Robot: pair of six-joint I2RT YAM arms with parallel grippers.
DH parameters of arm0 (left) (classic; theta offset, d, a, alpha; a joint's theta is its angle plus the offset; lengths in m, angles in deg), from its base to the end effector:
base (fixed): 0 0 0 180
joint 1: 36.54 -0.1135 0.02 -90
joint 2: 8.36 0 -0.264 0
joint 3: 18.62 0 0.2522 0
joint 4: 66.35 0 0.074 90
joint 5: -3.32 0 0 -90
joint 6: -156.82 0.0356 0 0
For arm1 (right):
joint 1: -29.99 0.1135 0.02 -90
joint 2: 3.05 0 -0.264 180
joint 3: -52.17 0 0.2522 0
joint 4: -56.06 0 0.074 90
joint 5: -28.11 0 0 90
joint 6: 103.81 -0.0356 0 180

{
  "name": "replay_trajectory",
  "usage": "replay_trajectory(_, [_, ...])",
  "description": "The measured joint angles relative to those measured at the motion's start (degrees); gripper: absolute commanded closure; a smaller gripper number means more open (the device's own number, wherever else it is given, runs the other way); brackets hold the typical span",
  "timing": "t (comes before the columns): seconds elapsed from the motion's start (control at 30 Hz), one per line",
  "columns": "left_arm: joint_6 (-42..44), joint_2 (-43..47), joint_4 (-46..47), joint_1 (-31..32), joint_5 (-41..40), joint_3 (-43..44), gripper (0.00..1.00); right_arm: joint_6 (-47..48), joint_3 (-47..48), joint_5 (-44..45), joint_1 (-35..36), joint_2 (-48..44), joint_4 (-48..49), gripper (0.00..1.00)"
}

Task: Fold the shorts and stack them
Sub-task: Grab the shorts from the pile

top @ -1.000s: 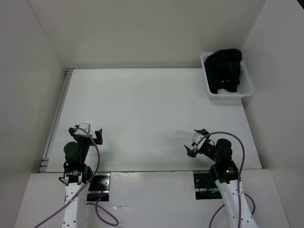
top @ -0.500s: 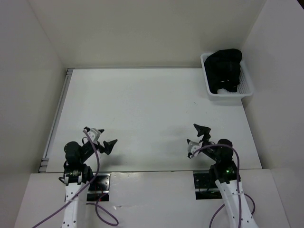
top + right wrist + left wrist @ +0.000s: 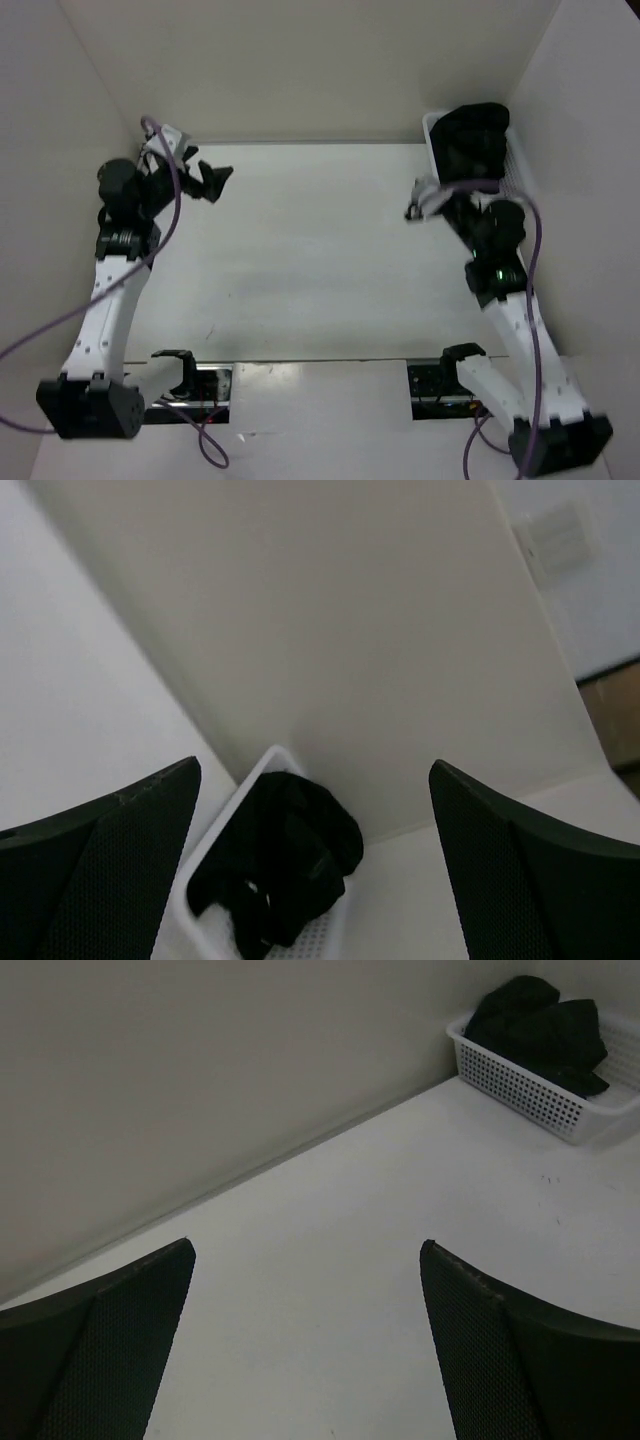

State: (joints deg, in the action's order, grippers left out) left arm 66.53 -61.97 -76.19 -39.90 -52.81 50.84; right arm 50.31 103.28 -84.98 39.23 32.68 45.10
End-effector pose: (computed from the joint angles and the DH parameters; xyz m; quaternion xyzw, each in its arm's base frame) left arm 0.2098 -0.0076 0.4057 0.1960 0.6466 -0.1758 0.7159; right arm 0.1510 0.0387 0.3428 -0.5154 0.4460 -0.2107 0.7008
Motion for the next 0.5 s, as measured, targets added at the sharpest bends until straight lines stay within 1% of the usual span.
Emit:
replay_trajectory(0.07, [0.1,-10.1,-0.7,2.1,-3.7,7.5,0.0,-9.2,14.6,7.2,-0.3,15.7,2.9,0.0])
replay_trajectory(0.13, [0.1,-17.4,-4.7,5.3,-7.1,12.1,0.0,-17.4,24.4,12.1,-1.9,27.9,3.5,0.0])
replay_trajectory(0.17, [0.1,-22.1,-7.5,7.3,-8.5,14.8,0.0,-21.5,28.1,13.9,-2.9,33.3,3.0,0.02])
replay_trajectory(0.23, [0.1,-31.5,-13.1,10.7,-10.4,21.9,0.0,-29.7,34.6,16.7,-5.3,43.4,-1.2,0.05])
replay_trajectory(0.33, [0.1,-43.3,-18.8,14.7,-11.7,29.5,0.0,-42.5,45.1,18.9,-9.2,58.1,-7.4,0.05])
replay_trajectory(0.4, [0.1,-47.8,-21.3,16.3,-12.0,31.6,0.0,-50.4,50.8,19.4,-11.6,66.0,-10.0,0.09])
replay_trajectory(0.43, [0.1,-49.6,-22.3,16.9,-12.1,32.6,0.0,-53.7,52.8,19.5,-12.9,69.3,-11.0,0.12])
replay_trajectory(0.5, [0.1,-53.1,-23.4,17.9,-12.1,34.8,0.0,-60.6,56.3,20.8,-15.4,75.0,-13.0,0.13])
